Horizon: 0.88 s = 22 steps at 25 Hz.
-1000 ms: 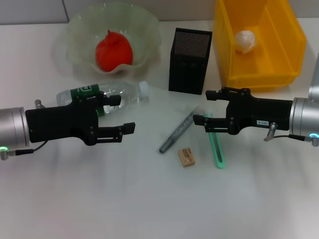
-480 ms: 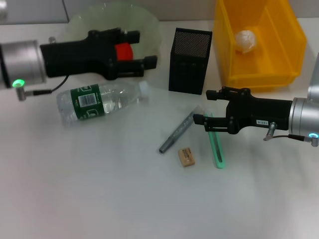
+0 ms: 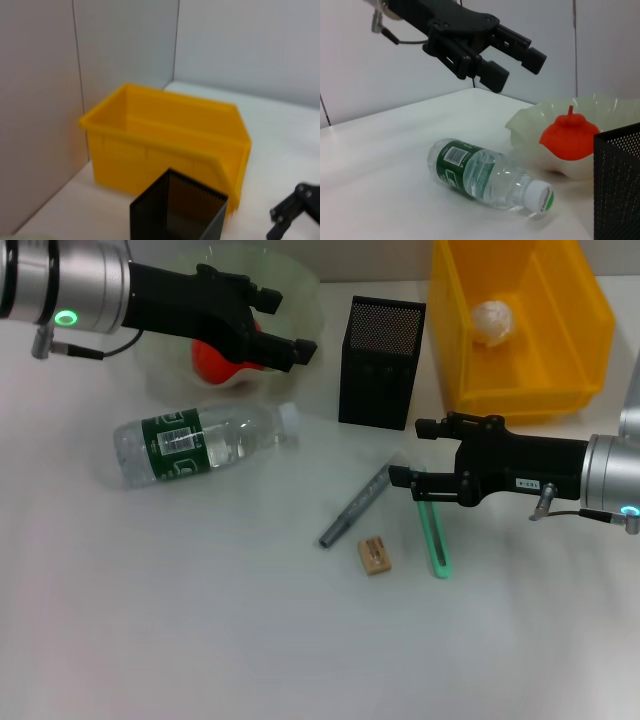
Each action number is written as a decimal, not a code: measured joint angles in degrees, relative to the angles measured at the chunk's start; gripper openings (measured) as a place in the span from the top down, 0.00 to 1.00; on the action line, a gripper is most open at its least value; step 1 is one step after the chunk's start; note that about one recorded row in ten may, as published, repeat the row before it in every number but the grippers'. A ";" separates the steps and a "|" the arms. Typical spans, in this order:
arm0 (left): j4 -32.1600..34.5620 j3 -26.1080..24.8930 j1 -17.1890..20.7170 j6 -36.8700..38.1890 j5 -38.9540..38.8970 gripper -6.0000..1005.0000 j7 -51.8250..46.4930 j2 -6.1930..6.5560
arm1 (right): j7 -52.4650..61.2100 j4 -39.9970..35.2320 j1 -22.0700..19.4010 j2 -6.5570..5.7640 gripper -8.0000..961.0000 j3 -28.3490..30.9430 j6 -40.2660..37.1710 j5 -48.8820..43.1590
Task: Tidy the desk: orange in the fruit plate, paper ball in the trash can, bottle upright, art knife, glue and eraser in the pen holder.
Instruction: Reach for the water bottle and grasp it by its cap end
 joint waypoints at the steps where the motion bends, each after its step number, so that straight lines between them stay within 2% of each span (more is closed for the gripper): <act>1: 0.63 0.08 -0.37 0.13 1.28 0.16 -0.94 -0.04 | 0.00 0.00 0.00 0.00 0.17 0.00 0.00 0.00; 4: 1.94 0.13 -2.58 1.61 7.87 0.20 -4.68 -0.43 | 0.04 -0.02 -0.01 0.00 0.17 -0.17 0.01 0.01; 5: 2.26 0.15 -4.39 2.63 13.14 0.21 -6.70 -1.12 | 0.05 -0.02 -0.02 0.00 0.17 -0.17 0.01 0.03; 6: 2.26 0.15 -4.39 2.63 13.14 0.23 -6.70 -1.12 | 0.05 -0.02 -0.02 0.00 0.17 -0.17 0.01 0.03; 10: 2.54 1.65 -7.17 2.86 21.48 0.27 -9.15 -2.80 | 0.07 -0.02 -0.02 0.00 0.17 -0.13 0.01 0.04; 13: 2.41 2.46 -7.33 2.63 21.74 0.30 -9.53 -2.85 | 0.08 -0.02 -0.02 0.00 0.17 -0.10 0.01 0.04; 14: 2.12 7.14 -7.70 0.68 22.11 0.30 -11.49 -2.92 | 0.09 -0.02 -0.02 0.00 0.17 -0.08 0.01 0.04; 15: 2.00 9.61 -7.64 -0.55 22.13 0.31 -12.07 -2.95 | 0.09 -0.02 -0.02 0.00 0.17 -0.05 0.01 0.04; 18: 1.87 10.77 -7.60 -1.20 22.14 0.32 -12.32 -2.98 | 0.10 -0.02 -0.02 0.00 0.17 -0.04 0.01 0.04; 20: -0.21 15.16 -7.61 -4.62 22.22 0.32 -13.04 -3.08 | 0.10 -0.01 -0.02 0.00 0.17 0.03 0.00 0.05; 22: -0.63 15.57 -7.67 -5.15 22.22 0.33 -13.08 -3.10 | 0.11 -0.02 0.01 0.00 0.17 0.04 0.00 0.08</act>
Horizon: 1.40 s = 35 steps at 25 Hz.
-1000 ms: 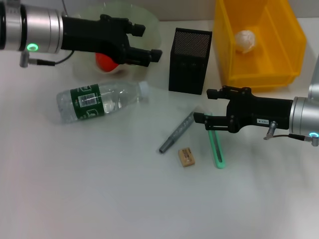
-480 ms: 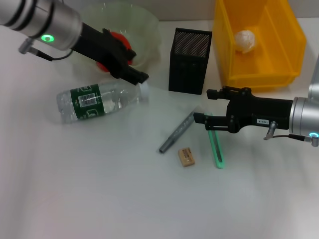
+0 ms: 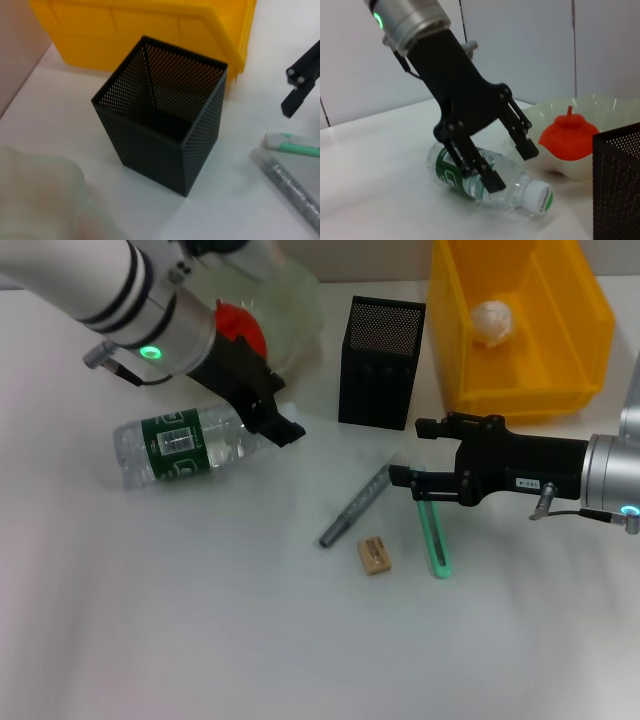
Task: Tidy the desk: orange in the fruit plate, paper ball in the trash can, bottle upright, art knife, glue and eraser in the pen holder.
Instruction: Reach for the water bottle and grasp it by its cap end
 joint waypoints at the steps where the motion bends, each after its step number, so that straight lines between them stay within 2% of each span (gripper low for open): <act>1: -0.58 0.52 -0.07 -0.75 0.02 0.33 -0.03 -0.02 | 0.00 0.00 0.00 0.00 0.17 0.00 0.00 0.00; 5: -4.16 5.01 -0.25 -6.48 -0.03 0.34 -0.08 -0.26 | 0.00 -0.01 0.11 0.00 0.17 0.11 0.00 0.08; 18: -6.01 10.00 -0.37 -11.60 -0.26 0.37 -0.19 -0.31 | 0.12 -0.03 0.42 0.00 0.17 0.19 0.00 0.13; 19: -6.54 11.96 -0.36 -13.23 -0.27 0.38 -0.25 -0.37 | 0.16 -0.02 0.42 0.00 0.17 0.17 0.00 0.13; 35: -7.70 14.61 -0.14 -17.36 0.69 0.42 -0.77 -0.40 | 0.75 0.01 0.41 0.00 0.17 0.17 0.00 0.22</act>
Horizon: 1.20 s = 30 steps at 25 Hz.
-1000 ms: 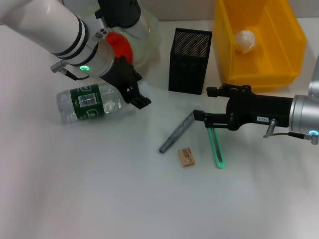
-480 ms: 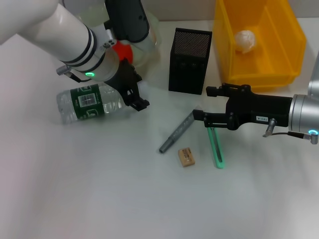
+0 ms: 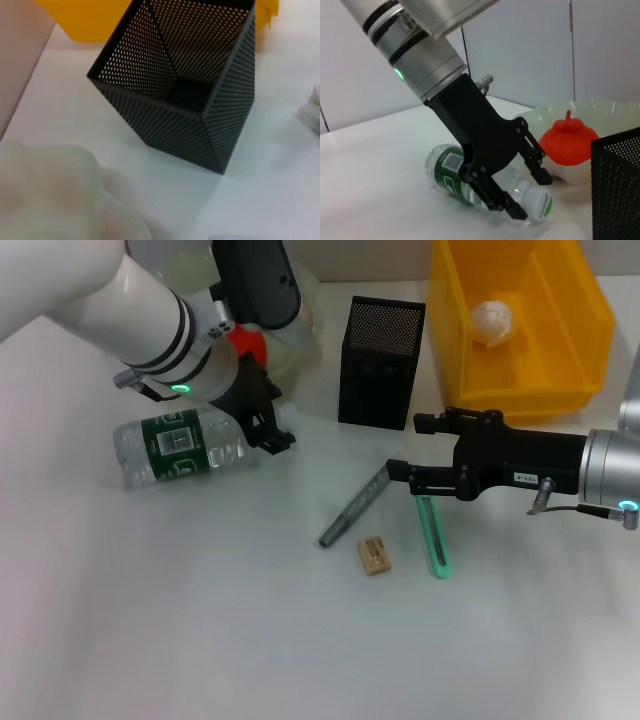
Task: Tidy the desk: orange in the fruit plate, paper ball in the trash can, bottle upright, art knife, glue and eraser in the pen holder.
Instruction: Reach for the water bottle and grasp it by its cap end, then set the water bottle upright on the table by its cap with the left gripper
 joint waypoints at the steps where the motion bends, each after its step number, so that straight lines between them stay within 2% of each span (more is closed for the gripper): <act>1: 0.00 0.46 0.05 -0.18 0.35 0.42 -0.04 0.00 | 0.04 0.00 0.00 0.00 0.17 0.00 0.00 0.00; 15: 0.02 2.54 0.13 -0.46 0.43 0.46 -0.09 0.00 | 0.13 0.00 0.00 0.07 0.17 0.09 0.00 0.00; 23: 0.03 3.77 -0.03 -0.56 0.42 0.56 -0.16 0.01 | 0.13 0.00 0.07 0.09 0.17 0.09 0.00 0.00; 30: 0.69 3.59 -0.17 -0.12 0.37 0.55 -2.02 0.00 | 0.13 0.00 0.09 0.09 0.17 0.09 0.00 0.00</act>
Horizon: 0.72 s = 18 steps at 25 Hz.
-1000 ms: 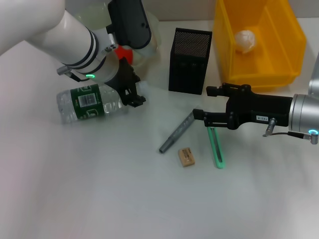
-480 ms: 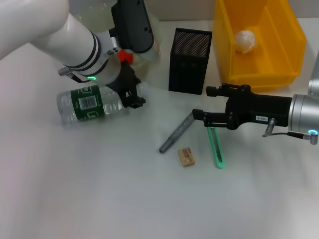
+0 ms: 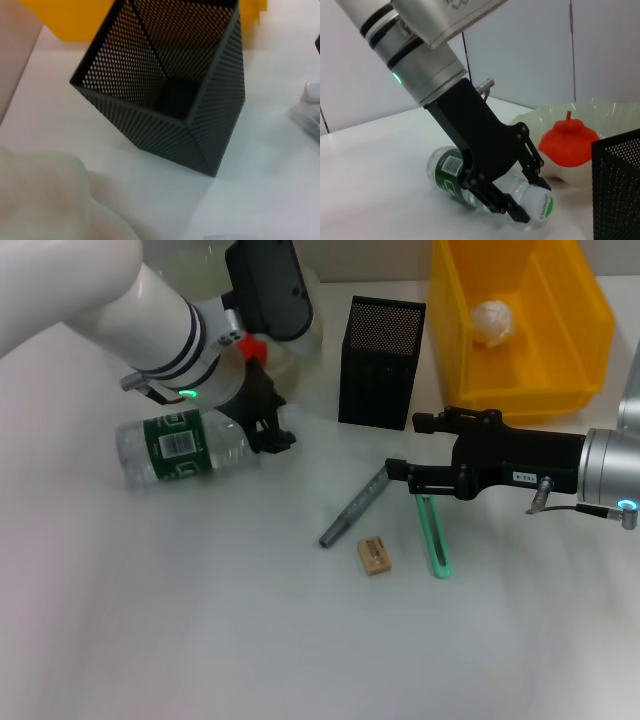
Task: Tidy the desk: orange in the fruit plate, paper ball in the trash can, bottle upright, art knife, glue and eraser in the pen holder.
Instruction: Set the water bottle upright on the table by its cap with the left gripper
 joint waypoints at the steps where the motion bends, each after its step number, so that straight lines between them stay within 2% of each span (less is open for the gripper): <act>1: 0.63 -0.17 0.25 0.27 -0.19 0.55 -0.25 0.01 | 0.00 0.00 0.00 0.00 0.17 0.00 0.00 0.00; 4: 3.62 -1.21 1.70 1.78 -1.18 0.55 -0.85 0.13 | 0.00 0.00 -0.01 0.00 0.17 0.00 0.00 0.00; 7: 7.73 -4.32 3.87 4.71 -2.77 0.55 -1.18 0.31 | 0.00 0.00 -0.03 0.00 0.17 0.00 0.00 0.02; 8: 9.41 -7.30 4.75 6.53 -3.85 0.55 -1.19 0.41 | 0.00 0.00 -0.05 0.00 0.17 0.00 0.00 0.03; 9: 9.41 -7.30 4.75 6.53 -3.85 0.55 -1.19 0.41 | 0.00 0.00 -0.05 0.00 0.17 0.00 0.00 0.03; 17: 13.55 -21.78 8.00 14.83 -10.83 0.54 2.08 0.81 | 0.00 -0.06 -0.21 0.00 0.17 0.00 -0.12 0.09; 18: 14.56 -25.01 9.14 17.11 -12.96 0.54 3.64 0.88 | 0.00 -0.05 -0.22 0.00 0.17 0.00 -0.13 0.09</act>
